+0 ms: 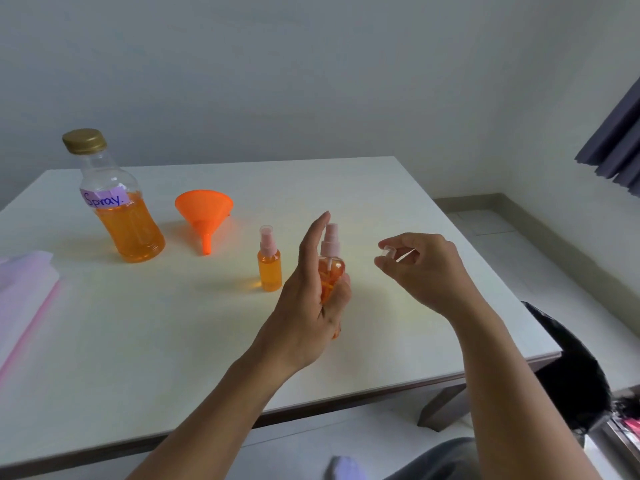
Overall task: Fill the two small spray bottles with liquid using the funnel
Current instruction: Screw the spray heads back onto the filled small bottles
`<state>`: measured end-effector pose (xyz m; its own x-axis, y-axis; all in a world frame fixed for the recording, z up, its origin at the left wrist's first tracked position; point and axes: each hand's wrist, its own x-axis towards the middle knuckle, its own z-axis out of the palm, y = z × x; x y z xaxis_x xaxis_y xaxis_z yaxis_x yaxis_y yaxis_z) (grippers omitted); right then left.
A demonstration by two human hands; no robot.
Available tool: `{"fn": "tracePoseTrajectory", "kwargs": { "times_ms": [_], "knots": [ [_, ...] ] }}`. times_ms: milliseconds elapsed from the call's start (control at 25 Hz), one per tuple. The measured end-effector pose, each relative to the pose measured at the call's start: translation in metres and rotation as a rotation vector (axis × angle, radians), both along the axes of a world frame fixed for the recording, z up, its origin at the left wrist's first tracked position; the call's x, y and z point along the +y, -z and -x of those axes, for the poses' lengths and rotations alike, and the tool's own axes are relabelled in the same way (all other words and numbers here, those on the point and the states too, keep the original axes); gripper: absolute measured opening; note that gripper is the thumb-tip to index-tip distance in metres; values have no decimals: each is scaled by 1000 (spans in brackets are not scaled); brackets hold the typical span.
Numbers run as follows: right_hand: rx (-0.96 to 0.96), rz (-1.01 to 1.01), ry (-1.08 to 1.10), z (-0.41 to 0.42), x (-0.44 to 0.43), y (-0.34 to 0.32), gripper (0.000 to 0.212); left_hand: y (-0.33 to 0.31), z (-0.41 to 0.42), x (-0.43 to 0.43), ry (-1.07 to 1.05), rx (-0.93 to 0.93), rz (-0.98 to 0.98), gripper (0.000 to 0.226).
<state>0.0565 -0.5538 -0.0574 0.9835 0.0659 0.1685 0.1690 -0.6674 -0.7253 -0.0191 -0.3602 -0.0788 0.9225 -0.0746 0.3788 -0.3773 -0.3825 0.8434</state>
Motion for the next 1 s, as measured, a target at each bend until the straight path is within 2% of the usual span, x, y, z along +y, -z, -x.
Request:
{"fn": "tracePoseTrajectory", "kwargs": {
  "times_ms": [240, 440, 640, 880, 1000],
  "knots": [
    [1, -73, 13, 2, -14, -7, 19, 2, -17, -19, -274, -74, -107, 45],
    [2, -114, 12, 2, -19, -12, 21, 6, -34, -21, -342, -23, -353, 43],
    [4, -137, -9, 1, -18, -14, 23, 10, -50, -22, -480, -92, -608, 38],
    [-1, -197, -22, 0, -16, -15, 21, 9, -58, -23, -453, -71, -537, 27],
    [-18, -216, -35, 0, -13, -15, 21, 9, -52, -22, -402, -87, -471, 35]
  ]
}}
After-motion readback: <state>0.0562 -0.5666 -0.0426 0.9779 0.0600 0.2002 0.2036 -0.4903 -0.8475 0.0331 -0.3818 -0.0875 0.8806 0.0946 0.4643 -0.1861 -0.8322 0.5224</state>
